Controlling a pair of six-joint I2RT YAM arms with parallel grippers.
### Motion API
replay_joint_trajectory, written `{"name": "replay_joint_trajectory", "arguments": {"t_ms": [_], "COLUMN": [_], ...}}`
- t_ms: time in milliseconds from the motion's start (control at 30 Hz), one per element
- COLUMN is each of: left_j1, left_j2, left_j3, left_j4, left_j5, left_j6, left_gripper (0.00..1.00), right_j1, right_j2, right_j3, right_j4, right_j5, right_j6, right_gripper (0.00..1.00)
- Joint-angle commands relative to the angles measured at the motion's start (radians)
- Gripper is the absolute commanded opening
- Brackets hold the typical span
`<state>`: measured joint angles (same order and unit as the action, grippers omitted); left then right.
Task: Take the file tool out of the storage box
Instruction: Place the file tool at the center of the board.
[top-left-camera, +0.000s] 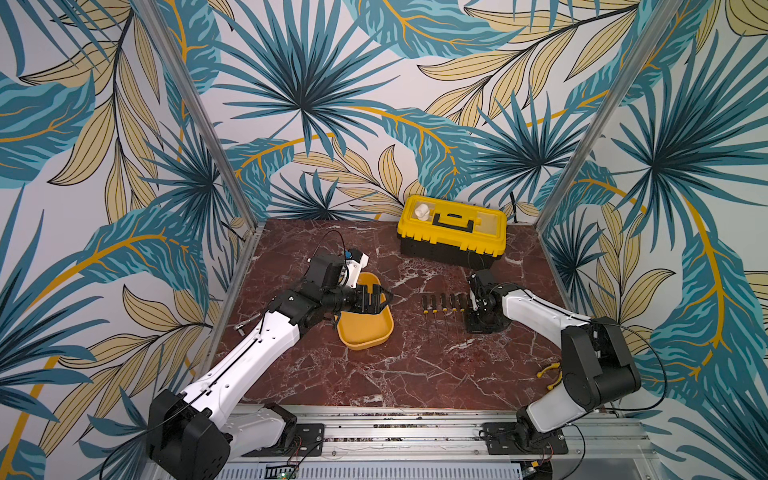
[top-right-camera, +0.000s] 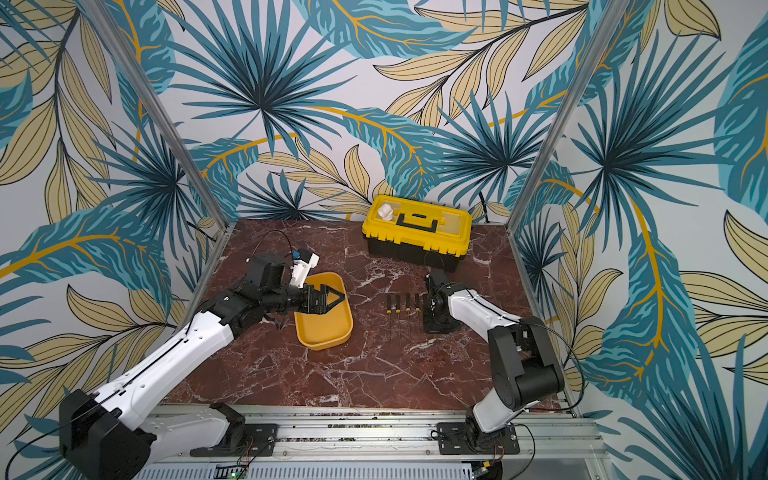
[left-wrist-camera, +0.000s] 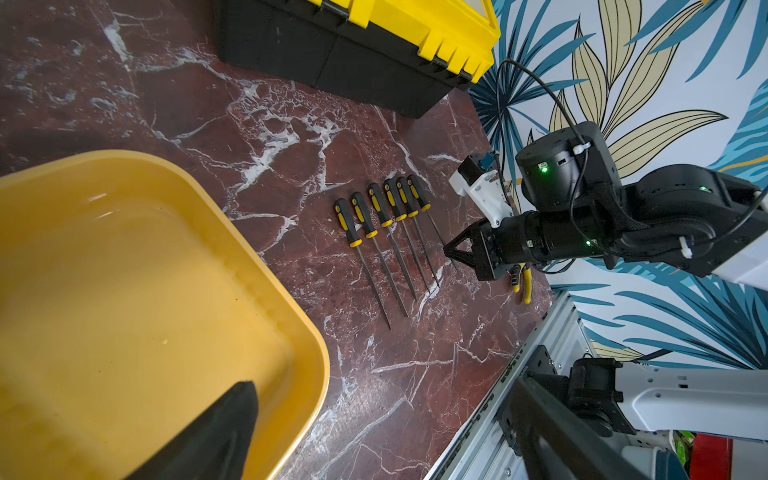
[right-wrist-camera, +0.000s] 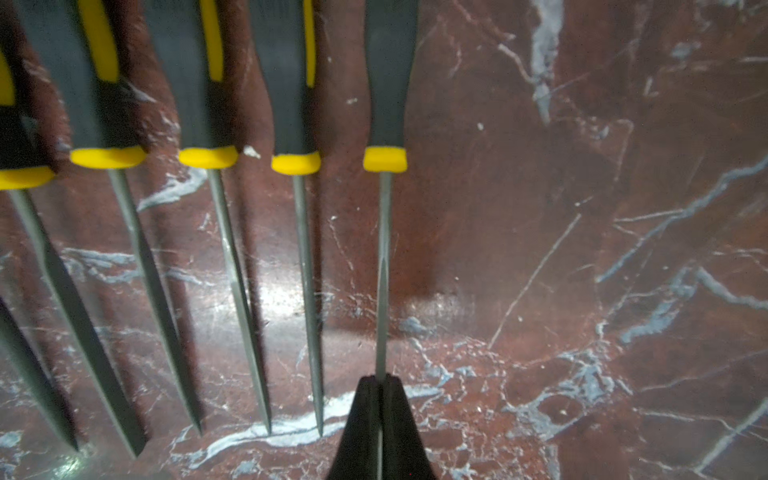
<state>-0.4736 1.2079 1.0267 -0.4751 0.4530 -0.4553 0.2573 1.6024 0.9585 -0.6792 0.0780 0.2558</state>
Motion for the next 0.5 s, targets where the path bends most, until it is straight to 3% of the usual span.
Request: {"name": "replay_joint_trajectory", "arguments": {"t_ms": [0, 467], "left_j1": [-0.003, -0.003], "left_j2": [-0.024, -0.026], "left_j3": [-0.03, -0.038], "left_j4": [0.012, 0.012], "left_j5": [0.001, 0.0], "left_j6": [0.001, -0.01], "left_gripper": [1.0, 1.0], "right_j1": [-0.004, -0.005], "right_j2": [0.022, 0.077], "right_j3": [0.018, 0.036], "right_j4": [-0.01, -0.042], "right_j5": [-0.008, 0.009], "right_j6": [-0.008, 0.012], "right_gripper": [0.0, 0.01]}}
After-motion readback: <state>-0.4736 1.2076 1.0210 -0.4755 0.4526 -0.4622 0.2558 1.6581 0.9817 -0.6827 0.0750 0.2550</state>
